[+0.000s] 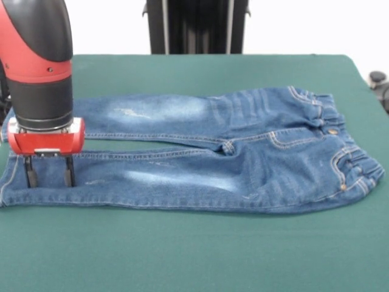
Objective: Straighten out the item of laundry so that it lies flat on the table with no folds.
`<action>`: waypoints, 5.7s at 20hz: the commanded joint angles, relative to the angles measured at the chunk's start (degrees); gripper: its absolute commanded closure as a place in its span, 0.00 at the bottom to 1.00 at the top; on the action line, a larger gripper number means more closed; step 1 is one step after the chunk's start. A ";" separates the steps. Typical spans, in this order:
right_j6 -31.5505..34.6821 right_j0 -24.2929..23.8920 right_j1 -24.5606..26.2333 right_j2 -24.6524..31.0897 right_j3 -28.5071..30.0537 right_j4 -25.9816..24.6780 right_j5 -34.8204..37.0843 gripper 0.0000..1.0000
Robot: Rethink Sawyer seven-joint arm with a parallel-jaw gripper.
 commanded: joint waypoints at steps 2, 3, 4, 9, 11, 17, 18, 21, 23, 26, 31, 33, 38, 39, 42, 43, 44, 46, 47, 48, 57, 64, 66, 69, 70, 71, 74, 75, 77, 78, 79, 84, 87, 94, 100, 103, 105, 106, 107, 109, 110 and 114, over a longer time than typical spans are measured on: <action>-0.07 3.13 1.75 -3.82 0.38 2.65 8.21 0.00; -0.30 3.10 2.00 -3.91 0.21 2.80 8.15 0.00; -0.43 2.93 1.78 -4.03 0.69 2.86 7.70 0.00; 0.55 3.42 1.74 -5.06 1.29 2.89 5.39 0.00; 0.96 3.51 1.85 -5.30 1.67 2.88 3.97 0.00; 4.14 4.27 0.84 -6.75 3.81 1.94 -0.38 0.00; 4.62 4.50 0.82 -7.04 3.89 1.78 -0.93 0.00; 6.60 5.87 1.33 -8.59 3.27 1.10 -2.63 0.00; 8.04 7.17 1.06 -10.20 2.81 0.61 -3.36 0.00; 10.05 9.73 -0.21 -13.51 2.38 -0.05 -3.57 0.00; 13.43 14.05 -2.79 -18.79 2.16 -0.27 -3.95 0.00; 15.12 16.07 -3.39 -20.72 2.11 0.34 -4.00 0.00; 17.83 19.48 -3.20 -24.90 2.59 1.71 -6.01 0.00; 18.10 19.92 -3.04 -25.55 2.55 2.04 -6.42 0.00; 18.07 20.16 -2.15 -26.10 2.43 3.11 -7.59 0.00; 17.93 20.06 -1.78 -26.05 2.39 3.47 -7.97 0.00; 17.78 19.96 -1.42 -26.00 2.35 3.84 -8.35 0.00; 16.84 19.19 -0.84 -25.23 2.55 4.84 -9.30 0.00; 16.36 18.80 -0.54 -24.85 2.65 5.34 -9.77 0.00; 15.89 18.41 -0.25 -24.47 2.75 5.84 -10.24 0.00; 5.81 11.18 5.57 -17.15 1.36 10.30 -11.36 0.00; 3.83 10.25 6.62 -17.26 0.29 10.84 -11.80 0.00; 3.39 10.10 6.76 -17.16 0.16 11.12 -11.83 0.00; 3.61 10.26 7.32 -17.33 -0.30 11.36 -12.27 0.00; 3.60 10.27 7.58 -17.31 -0.54 11.31 -12.42 0.00; 3.59 10.28 7.84 -17.29 -0.77 11.25 -12.56 0.00; 3.88 10.27 8.12 -17.41 -1.00 11.18 -12.94 0.00; 4.12 10.43 8.13 -17.63 -1.11 11.05 -13.15 0.00; 4.70 10.98 8.08 -18.30 -1.42 10.71 -13.42 0.00; 5.06 11.32 8.02 -18.73 -1.58 10.50 -13.60 0.00; 5.37 11.56 7.93 -19.07 -1.63 10.43 -13.57 0.00; 5.75 11.98 7.58 -19.59 -1.69 10.32 -13.67 1.00; 5.93 11.90 7.47 -19.61 -1.48 10.63 -14.07 1.00; 4.66 11.20 6.83 -19.24 -1.54 10.43 -13.83 1.00; 1.66 9.94 6.64 -18.39 -2.92 9.88 -12.60 1.00; 0.34 9.22 6.84 -17.58 -3.28 9.88 -12.17 1.00; 0.46 9.16 6.98 -17.44 -3.35 9.95 -12.22 1.00; 0.81 9.26 7.04 -17.53 -3.25 9.99 -12.37 1.00; 1.10 9.33 7.12 -17.52 -3.20 10.08 -12.48 1.00; 1.76 9.54 7.20 -17.70 -2.90 10.10 -12.95 1.00; 1.93 9.70 7.18 -17.84 -2.94 10.04 -13.05 1.00; 1.48 9.72 7.10 -17.62 -3.37 10.16 -12.46 1.00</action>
